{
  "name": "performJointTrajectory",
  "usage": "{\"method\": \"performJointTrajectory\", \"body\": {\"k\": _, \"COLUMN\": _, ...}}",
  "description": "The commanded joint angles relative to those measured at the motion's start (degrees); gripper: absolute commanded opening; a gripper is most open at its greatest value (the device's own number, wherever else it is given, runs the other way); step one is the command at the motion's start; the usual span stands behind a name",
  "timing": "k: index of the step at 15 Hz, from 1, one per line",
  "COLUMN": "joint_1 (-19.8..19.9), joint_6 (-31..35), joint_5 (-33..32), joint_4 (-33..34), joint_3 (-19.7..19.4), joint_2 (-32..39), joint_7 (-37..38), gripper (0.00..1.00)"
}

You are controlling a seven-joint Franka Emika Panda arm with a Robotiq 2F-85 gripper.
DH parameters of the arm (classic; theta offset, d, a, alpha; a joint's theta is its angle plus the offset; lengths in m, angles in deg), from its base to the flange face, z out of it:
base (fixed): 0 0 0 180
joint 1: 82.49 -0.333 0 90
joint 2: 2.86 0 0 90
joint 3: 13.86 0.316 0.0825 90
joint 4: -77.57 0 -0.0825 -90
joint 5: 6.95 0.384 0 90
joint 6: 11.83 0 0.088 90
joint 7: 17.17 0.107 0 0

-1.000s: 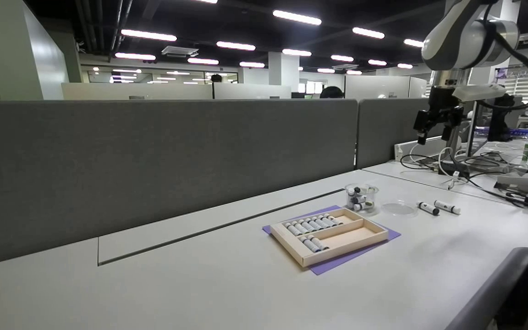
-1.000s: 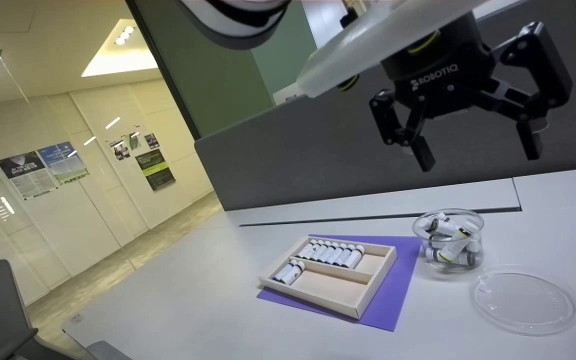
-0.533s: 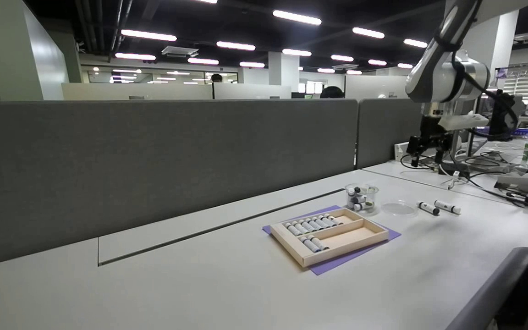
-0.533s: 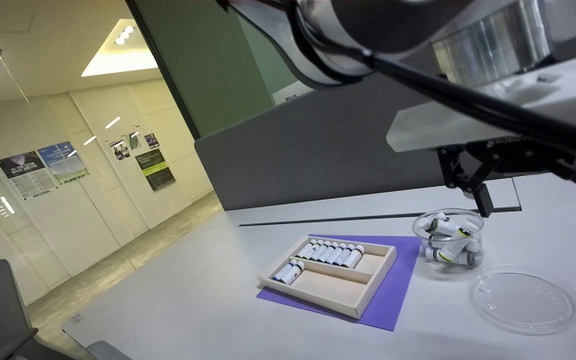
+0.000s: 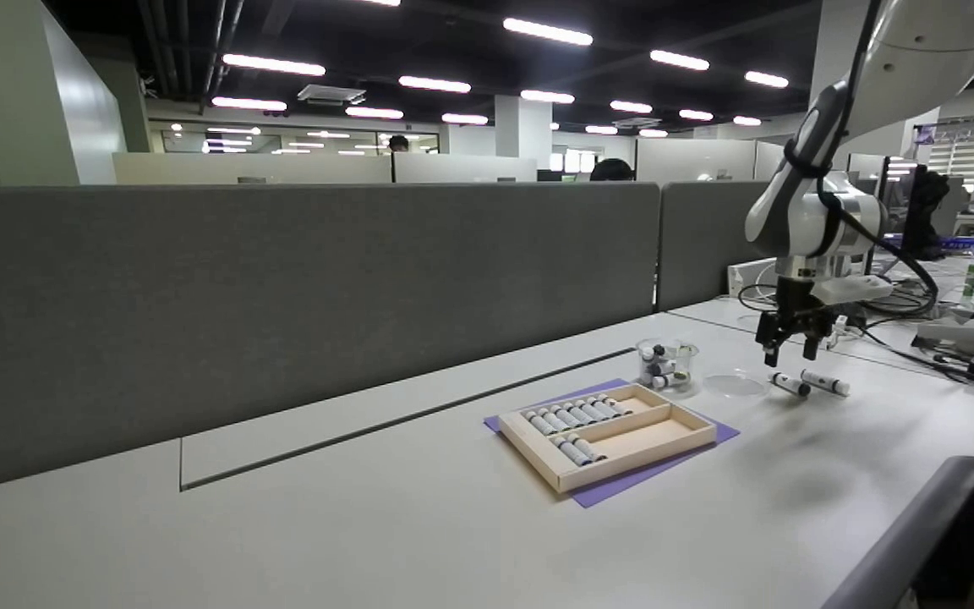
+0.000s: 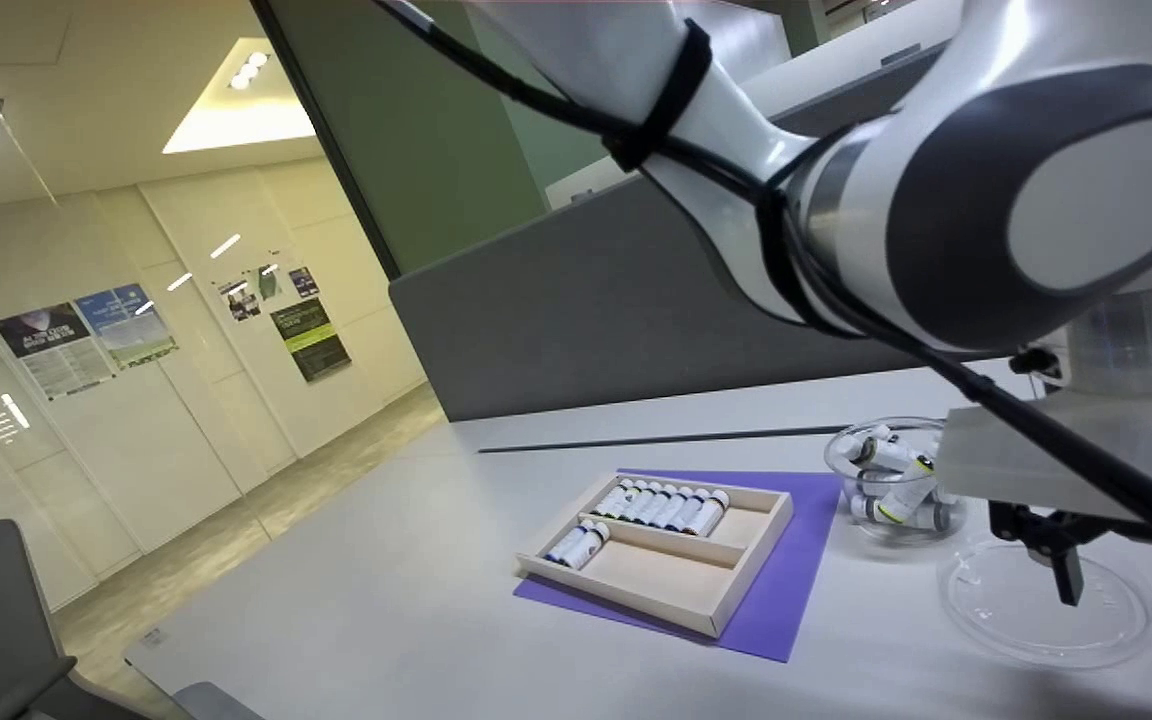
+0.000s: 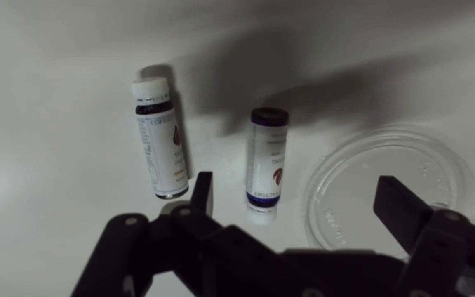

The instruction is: Put the white object into the container.

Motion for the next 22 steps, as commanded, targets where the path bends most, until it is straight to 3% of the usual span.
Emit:
{"method": "performJointTrajectory", "body": {"k": 1, "joint_1": 2.98, "joint_6": -2.67, "joint_5": -1.75, "joint_4": 5.43, "joint_3": 1.25, "joint_2": 4.05, "joint_7": 0.15, "gripper": 1.0}}
{"method": "performJointTrajectory", "body": {"k": 6, "joint_1": 4.23, "joint_6": -4.7, "joint_5": -3.25, "joint_4": 8.83, "joint_3": 1.25, "joint_2": 7.56, "joint_7": 1.08, "gripper": 1.0}}
{"method": "performJointTrajectory", "body": {"k": 7, "joint_1": 4.23, "joint_6": -4.87, "joint_5": -3.55, "joint_4": 9.39, "joint_3": 1.15, "joint_2": 8.06, "joint_7": 1.34, "gripper": 0.75}}
{"method": "performJointTrajectory", "body": {"k": 8, "joint_1": 4.34, "joint_6": -5.1, "joint_5": -3.7, "joint_4": 9.87, "joint_3": 1.2, "joint_2": 8.4, "joint_7": 1.31, "gripper": 0.74}}
{"method": "performJointTrajectory", "body": {"k": 17, "joint_1": 4.29, "joint_6": -6.34, "joint_5": -3.64, "joint_4": 11.76, "joint_3": 1.42, "joint_2": 9.3, "joint_7": 1.59, "gripper": 0.05}}
{"method": "performJointTrajectory", "body": {"k": 18, "joint_1": 3.71, "joint_6": -7.4, "joint_5": -3.7, "joint_4": 12.12, "joint_3": 0.88, "joint_2": 9.02, "joint_7": 2.88, "gripper": 0.0}}
{"method": "performJointTrajectory", "body": {"k": 22, "joint_1": 1.7, "joint_6": -14.99, "joint_5": -3.15, "joint_4": 14.84, "joint_3": 0.23, "joint_2": 5.67, "joint_7": 7.73, "gripper": 0.05}}
